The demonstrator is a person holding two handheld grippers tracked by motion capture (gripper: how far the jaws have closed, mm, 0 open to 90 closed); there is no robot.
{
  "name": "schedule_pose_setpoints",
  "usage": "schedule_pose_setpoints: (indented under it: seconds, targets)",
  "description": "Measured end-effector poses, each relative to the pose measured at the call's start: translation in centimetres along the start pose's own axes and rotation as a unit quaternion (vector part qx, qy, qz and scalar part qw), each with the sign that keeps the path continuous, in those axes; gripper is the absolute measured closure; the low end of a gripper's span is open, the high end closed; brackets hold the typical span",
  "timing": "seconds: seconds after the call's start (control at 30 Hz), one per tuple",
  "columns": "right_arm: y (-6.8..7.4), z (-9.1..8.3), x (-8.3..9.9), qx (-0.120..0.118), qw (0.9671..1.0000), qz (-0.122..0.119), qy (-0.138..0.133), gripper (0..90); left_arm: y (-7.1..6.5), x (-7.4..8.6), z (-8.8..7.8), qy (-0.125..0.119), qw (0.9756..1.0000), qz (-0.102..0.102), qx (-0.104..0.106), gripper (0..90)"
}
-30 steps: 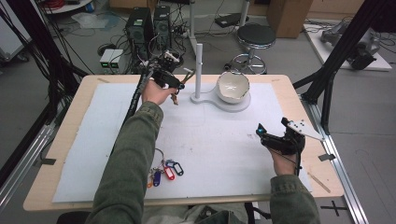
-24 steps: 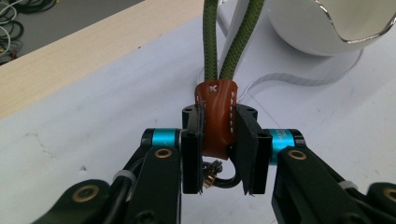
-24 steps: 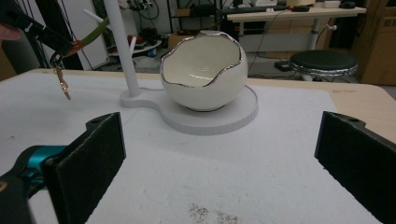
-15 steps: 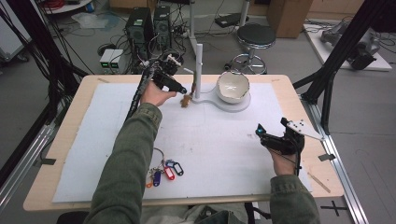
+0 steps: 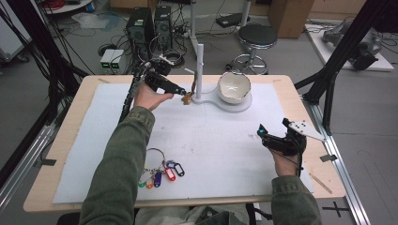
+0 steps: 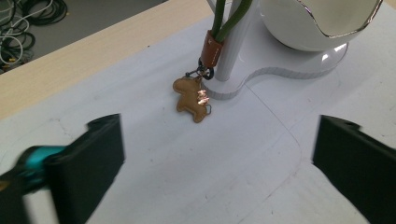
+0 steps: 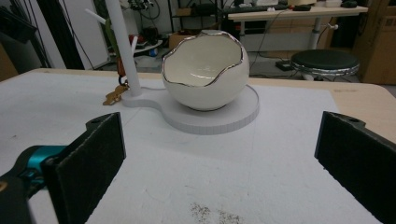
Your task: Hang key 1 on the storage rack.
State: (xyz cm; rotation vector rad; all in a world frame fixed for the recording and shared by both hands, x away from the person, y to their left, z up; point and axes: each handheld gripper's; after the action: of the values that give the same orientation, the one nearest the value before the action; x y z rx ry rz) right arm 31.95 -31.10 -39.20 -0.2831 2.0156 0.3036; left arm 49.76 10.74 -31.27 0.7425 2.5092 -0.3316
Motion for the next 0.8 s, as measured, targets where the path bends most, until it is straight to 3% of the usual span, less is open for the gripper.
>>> schedule_pose_setpoints:
  seconds: [0.33,0.8]
  targets:
    - [0.1,0.1,0.0,0.001,1.0,-0.002,0.0,0.8,0.5,2.3,-1.7,-0.011,0.9999,-0.009,0.001,1.7]
    - [0.1,0.0,0.0,0.002,1.0,-0.001,0.002,0.8,0.3,4.7,-3.3,-0.003,1.0,-0.001,0.005,1.6]
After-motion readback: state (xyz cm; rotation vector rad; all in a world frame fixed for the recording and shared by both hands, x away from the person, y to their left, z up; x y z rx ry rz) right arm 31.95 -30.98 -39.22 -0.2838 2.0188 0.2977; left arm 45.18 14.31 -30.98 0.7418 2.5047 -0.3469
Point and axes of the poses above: each handheld gripper's, and its own axes: z roughly forward along the jaws, x roughly out of its underside, y roughly to its left, and after that the axes turned 12 degrees about y, right-handed
